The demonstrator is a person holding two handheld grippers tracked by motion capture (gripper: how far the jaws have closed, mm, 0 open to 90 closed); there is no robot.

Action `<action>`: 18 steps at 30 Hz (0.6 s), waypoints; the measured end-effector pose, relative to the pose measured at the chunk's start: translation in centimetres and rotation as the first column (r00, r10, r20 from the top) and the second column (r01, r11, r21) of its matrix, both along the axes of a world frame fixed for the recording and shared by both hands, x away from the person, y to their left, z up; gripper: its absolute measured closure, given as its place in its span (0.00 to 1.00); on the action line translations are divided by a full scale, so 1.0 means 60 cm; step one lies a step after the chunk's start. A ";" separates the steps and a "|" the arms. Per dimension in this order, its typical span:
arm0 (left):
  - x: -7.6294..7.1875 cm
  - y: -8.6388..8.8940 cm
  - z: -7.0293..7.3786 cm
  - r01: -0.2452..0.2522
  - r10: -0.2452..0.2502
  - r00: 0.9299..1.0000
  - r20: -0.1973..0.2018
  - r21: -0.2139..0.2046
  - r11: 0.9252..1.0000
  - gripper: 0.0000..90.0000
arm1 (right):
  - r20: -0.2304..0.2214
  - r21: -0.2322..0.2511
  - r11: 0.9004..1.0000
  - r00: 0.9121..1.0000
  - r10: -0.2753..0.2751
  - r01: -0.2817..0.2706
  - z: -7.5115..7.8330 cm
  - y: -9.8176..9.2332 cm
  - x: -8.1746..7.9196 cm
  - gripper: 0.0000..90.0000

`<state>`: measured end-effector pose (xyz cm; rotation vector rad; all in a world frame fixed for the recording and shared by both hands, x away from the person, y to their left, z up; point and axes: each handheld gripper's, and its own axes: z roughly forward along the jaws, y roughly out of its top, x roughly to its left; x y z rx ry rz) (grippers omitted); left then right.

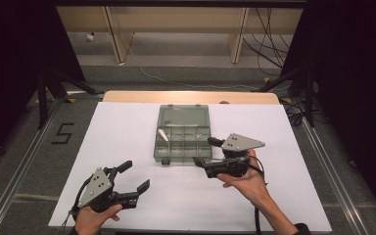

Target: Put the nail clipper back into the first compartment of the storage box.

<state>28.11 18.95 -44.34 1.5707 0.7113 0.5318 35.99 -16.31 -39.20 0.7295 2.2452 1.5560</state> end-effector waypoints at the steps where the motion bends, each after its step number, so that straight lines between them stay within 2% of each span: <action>1: 0.000 0.000 0.000 0.000 0.000 1.000 0.000 0.000 1.000 0.18 | -0.001 0.002 1.000 1.000 -0.009 0.009 -0.001 -0.004 -0.003 0.22; 3: 0.000 0.000 0.000 0.001 -0.001 1.000 0.001 0.002 1.000 0.18 | 0.016 0.015 1.000 1.000 -0.020 0.020 -0.004 -0.010 -0.006 0.22; 5: 0.000 0.000 0.000 0.001 -0.001 1.000 0.001 0.002 1.000 0.18 | 0.006 0.031 0.999 1.000 -0.023 0.023 -0.006 -0.016 -0.011 0.22; 7: 0.000 0.000 0.000 0.001 -0.001 1.000 0.002 0.003 1.000 0.18 | 0.020 0.034 0.999 0.999 -0.031 0.031 -0.008 -0.024 -0.015 0.22; 9: 0.000 0.000 0.000 0.001 -0.001 1.000 0.002 0.002 1.000 0.18 | 0.013 0.036 0.998 0.999 -0.051 0.051 -0.011 -0.030 -0.021 0.22; 12: 0.000 0.000 0.000 0.002 -0.002 1.000 0.002 0.003 1.000 0.18 | 0.003 0.038 0.998 0.999 -0.053 0.053 -0.015 -0.037 -0.029 0.22; 17: 0.000 -0.001 0.000 0.002 -0.002 1.000 0.000 0.002 1.000 0.18 | 0.009 0.066 0.996 0.998 -0.062 0.061 -0.024 -0.045 -0.038 0.22; 18: -0.001 -0.001 0.001 0.002 -0.002 1.000 0.001 0.002 1.000 0.18 | -0.006 0.054 0.997 0.998 -0.063 0.063 -0.023 -0.047 -0.042 0.21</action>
